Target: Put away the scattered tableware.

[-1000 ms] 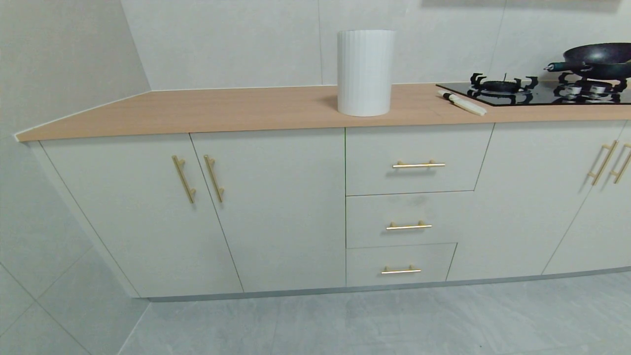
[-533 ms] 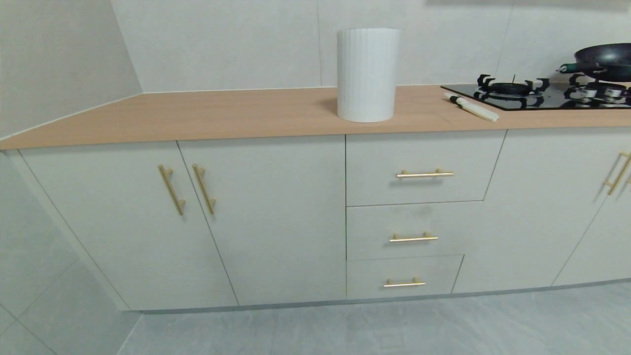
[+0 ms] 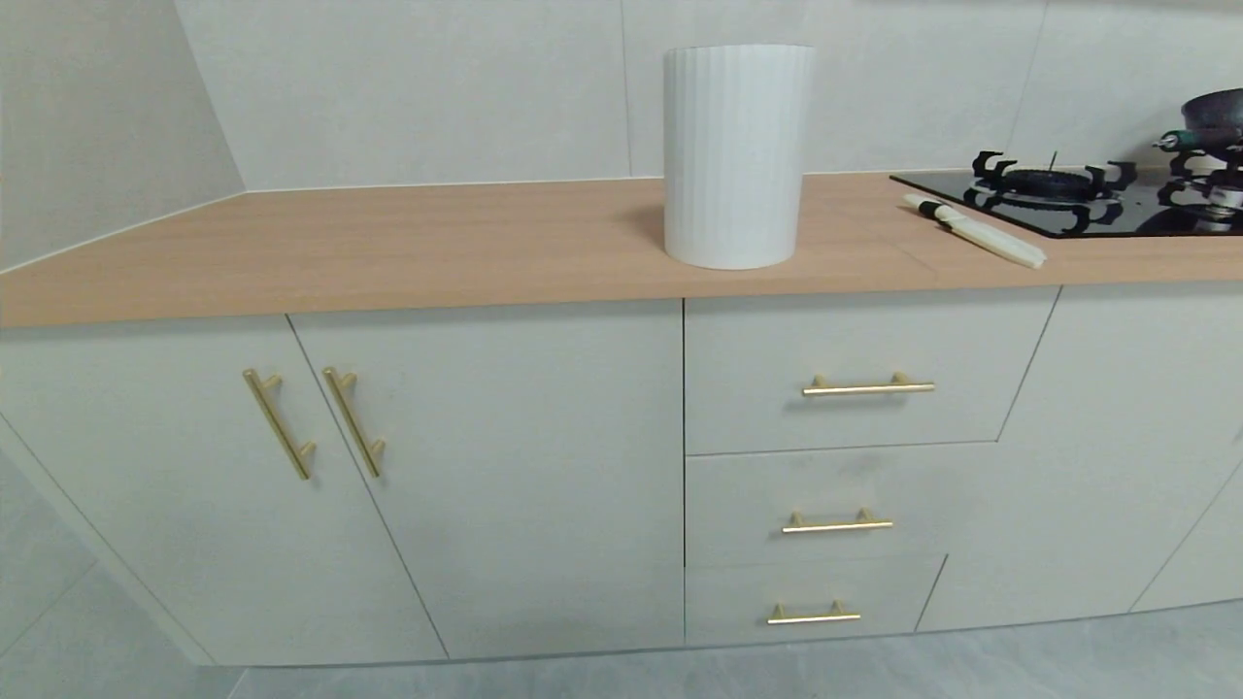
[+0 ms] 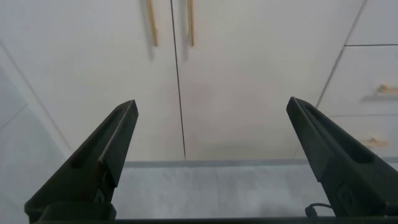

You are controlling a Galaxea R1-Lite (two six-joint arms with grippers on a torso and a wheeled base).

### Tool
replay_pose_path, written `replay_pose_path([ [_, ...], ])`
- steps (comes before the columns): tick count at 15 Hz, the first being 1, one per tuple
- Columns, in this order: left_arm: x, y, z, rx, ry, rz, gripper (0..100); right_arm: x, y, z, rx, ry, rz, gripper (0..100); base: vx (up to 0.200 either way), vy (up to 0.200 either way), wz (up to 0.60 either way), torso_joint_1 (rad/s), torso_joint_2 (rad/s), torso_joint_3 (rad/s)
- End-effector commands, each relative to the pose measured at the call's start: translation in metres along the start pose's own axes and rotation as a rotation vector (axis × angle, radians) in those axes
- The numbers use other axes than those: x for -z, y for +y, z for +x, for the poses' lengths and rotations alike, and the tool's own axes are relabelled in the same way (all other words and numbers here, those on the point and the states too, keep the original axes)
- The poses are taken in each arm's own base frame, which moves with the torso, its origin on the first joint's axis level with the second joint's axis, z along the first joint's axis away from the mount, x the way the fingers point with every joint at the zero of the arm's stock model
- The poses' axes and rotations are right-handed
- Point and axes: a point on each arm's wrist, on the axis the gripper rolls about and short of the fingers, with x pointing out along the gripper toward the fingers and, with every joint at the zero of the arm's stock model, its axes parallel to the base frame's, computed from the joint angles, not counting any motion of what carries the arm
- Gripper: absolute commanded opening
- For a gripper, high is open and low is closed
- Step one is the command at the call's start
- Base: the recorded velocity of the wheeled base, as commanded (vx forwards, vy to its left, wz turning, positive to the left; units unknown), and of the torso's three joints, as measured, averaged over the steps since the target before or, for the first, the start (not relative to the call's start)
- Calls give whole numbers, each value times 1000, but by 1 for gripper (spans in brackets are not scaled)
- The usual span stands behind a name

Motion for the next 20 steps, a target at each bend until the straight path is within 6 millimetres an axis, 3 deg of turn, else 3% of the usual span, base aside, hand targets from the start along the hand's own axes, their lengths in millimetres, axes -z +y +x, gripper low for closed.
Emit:
replay_pose_path([
  [1,0,0,0,-2,0,-1,100,0,0,0,-1,1,0,100,200,0,0,2,-2,12],
  [12,0,0,0,-2,0,-2,100,0,0,0,1,3,0,100,200,0,0,3,1,3],
  [20,0,0,0,-2,0,-1,100,0,0,0,1,0,2,100,0,0,0,0,0,0],
])
